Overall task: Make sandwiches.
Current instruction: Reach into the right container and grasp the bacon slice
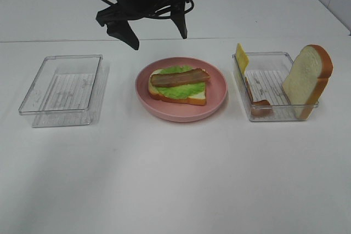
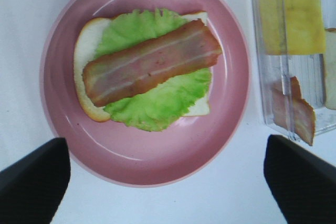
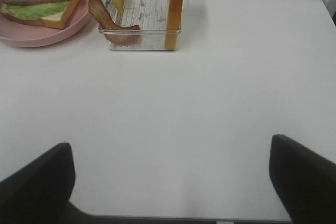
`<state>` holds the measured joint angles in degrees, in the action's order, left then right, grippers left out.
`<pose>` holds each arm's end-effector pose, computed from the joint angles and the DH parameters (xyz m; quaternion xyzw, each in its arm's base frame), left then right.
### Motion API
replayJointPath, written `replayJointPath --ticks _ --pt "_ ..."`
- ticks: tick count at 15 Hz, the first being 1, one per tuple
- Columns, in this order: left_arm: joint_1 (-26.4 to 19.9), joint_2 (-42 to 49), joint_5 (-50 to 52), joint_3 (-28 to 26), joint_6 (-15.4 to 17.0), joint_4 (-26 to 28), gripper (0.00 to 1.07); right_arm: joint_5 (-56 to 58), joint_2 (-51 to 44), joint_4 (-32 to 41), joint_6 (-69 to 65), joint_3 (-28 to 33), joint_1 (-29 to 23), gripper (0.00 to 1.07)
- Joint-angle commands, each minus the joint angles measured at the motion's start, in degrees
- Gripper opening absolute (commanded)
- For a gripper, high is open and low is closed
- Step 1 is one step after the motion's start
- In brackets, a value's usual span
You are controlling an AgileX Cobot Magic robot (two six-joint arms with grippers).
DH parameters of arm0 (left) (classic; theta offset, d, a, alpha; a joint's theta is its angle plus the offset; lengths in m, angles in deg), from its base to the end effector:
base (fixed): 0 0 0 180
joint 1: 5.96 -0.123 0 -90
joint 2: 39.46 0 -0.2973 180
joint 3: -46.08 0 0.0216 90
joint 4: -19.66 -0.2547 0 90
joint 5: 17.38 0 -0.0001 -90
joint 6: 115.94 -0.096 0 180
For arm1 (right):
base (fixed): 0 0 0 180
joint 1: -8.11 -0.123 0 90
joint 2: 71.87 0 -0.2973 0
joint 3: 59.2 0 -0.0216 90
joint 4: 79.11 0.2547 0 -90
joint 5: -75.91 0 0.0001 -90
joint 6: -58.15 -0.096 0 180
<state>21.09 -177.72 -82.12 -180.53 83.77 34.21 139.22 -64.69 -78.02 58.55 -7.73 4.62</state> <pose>0.4492 -0.2539 0.2500 0.0327 0.9709 -0.1936 0.1374 -0.0074 0.0012 0.2602 -0.0301 0.8739 0.0226 0.4847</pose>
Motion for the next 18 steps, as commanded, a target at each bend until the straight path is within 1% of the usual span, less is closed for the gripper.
replayJointPath --ticks 1,2,3,4,7,8,10,11,12,13,14,16,17,18 --pt "1.09 0.57 -4.18 -2.46 -0.92 -1.38 0.91 -0.29 -1.6 0.0 -0.4 0.23 -0.23 0.98" --pt "1.09 0.63 -7.96 -3.55 -1.66 -1.89 0.91 -0.29 -1.6 0.0 -0.4 0.23 -0.23 0.98" --pt "1.09 1.03 -10.77 -4.18 -3.32 -3.38 0.91 -0.29 -1.6 0.0 -0.4 0.23 -0.23 0.98" --pt "1.09 3.04 -10.71 -4.07 -4.07 -4.35 0.91 -0.29 -1.6 0.0 -0.4 0.23 -0.23 0.98" --pt "1.09 6.3 -10.71 -4.07 -4.58 -5.1 0.91 -0.29 -1.6 0.0 -0.4 0.23 -0.23 0.98" --pt "1.09 8.94 -10.71 -2.58 -5.16 -6.36 0.91 -0.29 -1.6 0.0 -0.4 0.23 -0.23 0.98" --pt "0.92 14.09 -10.71 2.58 -6.3 -8.65 0.91 -0.29 -1.6 0.0 -0.4 0.23 -0.23 0.98" --pt "0.92 15.24 -10.71 4.01 -6.36 -9.22 0.91 -0.29 -1.6 0.0 -0.4 0.23 -0.23 0.98" --pt "0.11 17.7 -10.71 7.56 -7.1 -10.43 0.91 -0.29 -1.6 0.0 -0.4 0.23 -0.23 0.98" --pt "-2.06 23.38 -10.71 15.13 -7.79 -11.4 0.91 -0.29 -1.6 0.0 -0.4 0.23 -0.23 0.98" --pt "-2.75 24.47 -10.71 16.73 -7.79 -11.4 0.91 -0.29 -1.6 0.0 -0.4 0.23 -0.23 0.98" --pt "-6.07 29.97 -10.6 25.27 -8.48 -11.4 0.91 -0.29 -1.6 0.0 -0.4 0.23 -0.23 0.98" --pt "-6.88 31.4 -10.6 26.99 -8.77 -11.4 0.91 -0.29 -1.6 0.0 -0.4 0.23 -0.23 0.98" --pt "-8.42 34.55 -10.6 31.63 -9.0 -11.4 0.91 -0.29 -1.6 0.0 -0.4 0.23 -0.23 0.98"
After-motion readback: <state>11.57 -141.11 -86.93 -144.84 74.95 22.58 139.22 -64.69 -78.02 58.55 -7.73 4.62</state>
